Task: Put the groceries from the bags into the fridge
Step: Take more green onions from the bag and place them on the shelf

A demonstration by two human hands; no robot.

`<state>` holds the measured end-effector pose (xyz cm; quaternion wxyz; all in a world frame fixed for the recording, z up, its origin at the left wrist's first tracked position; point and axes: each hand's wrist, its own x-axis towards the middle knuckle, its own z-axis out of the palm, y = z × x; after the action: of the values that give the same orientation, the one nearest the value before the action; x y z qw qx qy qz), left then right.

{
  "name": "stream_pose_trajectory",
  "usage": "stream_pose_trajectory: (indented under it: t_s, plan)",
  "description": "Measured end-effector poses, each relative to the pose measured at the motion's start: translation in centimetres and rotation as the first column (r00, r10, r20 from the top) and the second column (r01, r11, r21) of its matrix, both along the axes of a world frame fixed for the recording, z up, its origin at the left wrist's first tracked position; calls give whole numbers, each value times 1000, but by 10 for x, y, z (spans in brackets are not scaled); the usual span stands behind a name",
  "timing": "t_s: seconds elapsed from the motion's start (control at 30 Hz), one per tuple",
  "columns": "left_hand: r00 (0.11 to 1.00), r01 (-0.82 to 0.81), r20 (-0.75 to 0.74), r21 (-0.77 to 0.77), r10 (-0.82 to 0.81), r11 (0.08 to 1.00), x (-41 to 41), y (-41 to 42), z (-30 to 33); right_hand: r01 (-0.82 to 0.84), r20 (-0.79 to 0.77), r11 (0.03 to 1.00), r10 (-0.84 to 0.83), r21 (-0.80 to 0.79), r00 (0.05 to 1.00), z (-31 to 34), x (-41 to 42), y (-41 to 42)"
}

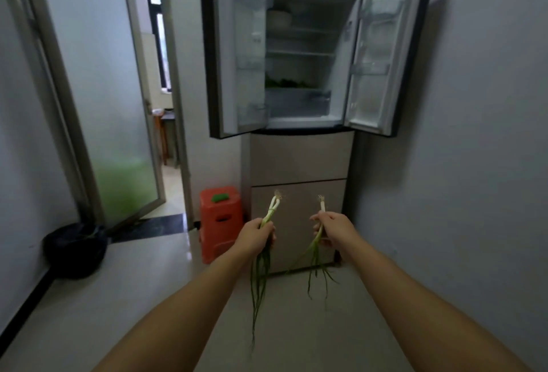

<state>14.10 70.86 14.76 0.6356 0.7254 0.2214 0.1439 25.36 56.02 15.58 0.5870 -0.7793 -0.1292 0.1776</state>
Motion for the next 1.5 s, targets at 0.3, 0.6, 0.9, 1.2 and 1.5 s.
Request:
stream_pose_trajectory:
  t_s: [0.3,0.6,0.9,1.2,1.5]
  plan:
    - [999,39,18,72,-41,997,167,11,0,99,-10,985,-99,139,995,16,161,-2]
    - [990,104,64,272,-126,957,405,77,67,143,55,952,-164,270,985,76,373,43]
    - [986,116,56,427,-154,897,608,112,84,107,180,964,-154,245,972,107,566,97]
    - [976,-180,199,532,85,827,767,208,157,-43,127,905,-12,424,992,173,755,197]
    - [955,-287,262,692,140,663,856,319,260,-175,65,810,167,560,984,229,858,354]
